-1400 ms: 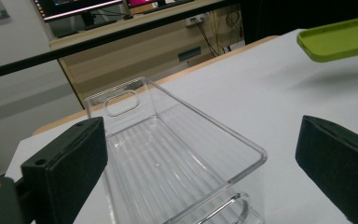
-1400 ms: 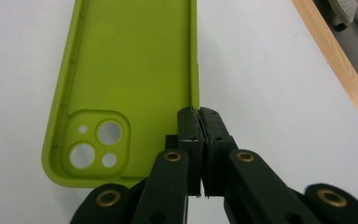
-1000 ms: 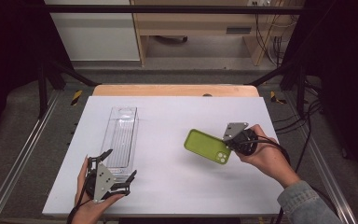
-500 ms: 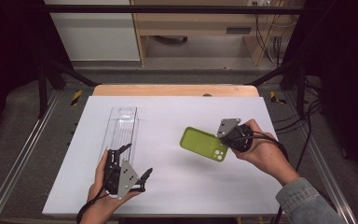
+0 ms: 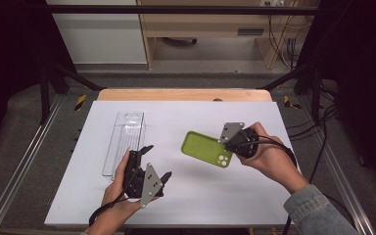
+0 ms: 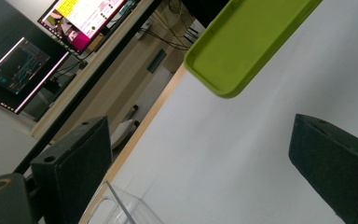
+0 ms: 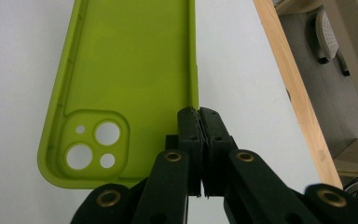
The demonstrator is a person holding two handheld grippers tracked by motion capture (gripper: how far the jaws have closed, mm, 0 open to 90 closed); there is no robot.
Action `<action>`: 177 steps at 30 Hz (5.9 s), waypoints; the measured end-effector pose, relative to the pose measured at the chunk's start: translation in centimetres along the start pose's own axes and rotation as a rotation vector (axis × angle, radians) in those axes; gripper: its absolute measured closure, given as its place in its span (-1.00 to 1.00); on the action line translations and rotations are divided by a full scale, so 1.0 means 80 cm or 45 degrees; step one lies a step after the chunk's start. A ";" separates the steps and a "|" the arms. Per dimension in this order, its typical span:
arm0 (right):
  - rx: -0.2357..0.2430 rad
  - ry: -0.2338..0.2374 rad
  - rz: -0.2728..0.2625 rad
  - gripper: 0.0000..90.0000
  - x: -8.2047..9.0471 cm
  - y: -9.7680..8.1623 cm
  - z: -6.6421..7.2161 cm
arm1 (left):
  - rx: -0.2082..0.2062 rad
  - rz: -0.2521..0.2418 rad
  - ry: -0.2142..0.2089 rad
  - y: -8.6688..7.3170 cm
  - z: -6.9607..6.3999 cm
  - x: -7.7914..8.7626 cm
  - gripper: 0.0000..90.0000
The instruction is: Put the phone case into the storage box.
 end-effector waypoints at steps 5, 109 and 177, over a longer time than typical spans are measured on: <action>0.005 -0.011 -0.002 0.97 -0.006 0.009 0.001 | -0.033 0.017 -0.015 0.002 -0.006 -0.007 -0.87; 0.163 -0.031 -0.113 0.97 -0.002 0.079 0.011 | -0.680 0.089 -0.256 0.066 -0.078 -0.054 0.84; -0.637 -0.418 -0.442 -0.82 0.023 -0.027 -0.030 | -0.087 0.100 -0.105 0.053 0.030 -0.050 0.95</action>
Point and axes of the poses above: each handheld gripper's, and its own axes: x roughly backward along the jaws, y roughly out of its top, z roughly to its left, the point moved 5 cm from there along -x, roughly forward along the jaws, and after that the axes turned 11 degrees about x, right-handed, at the moved point
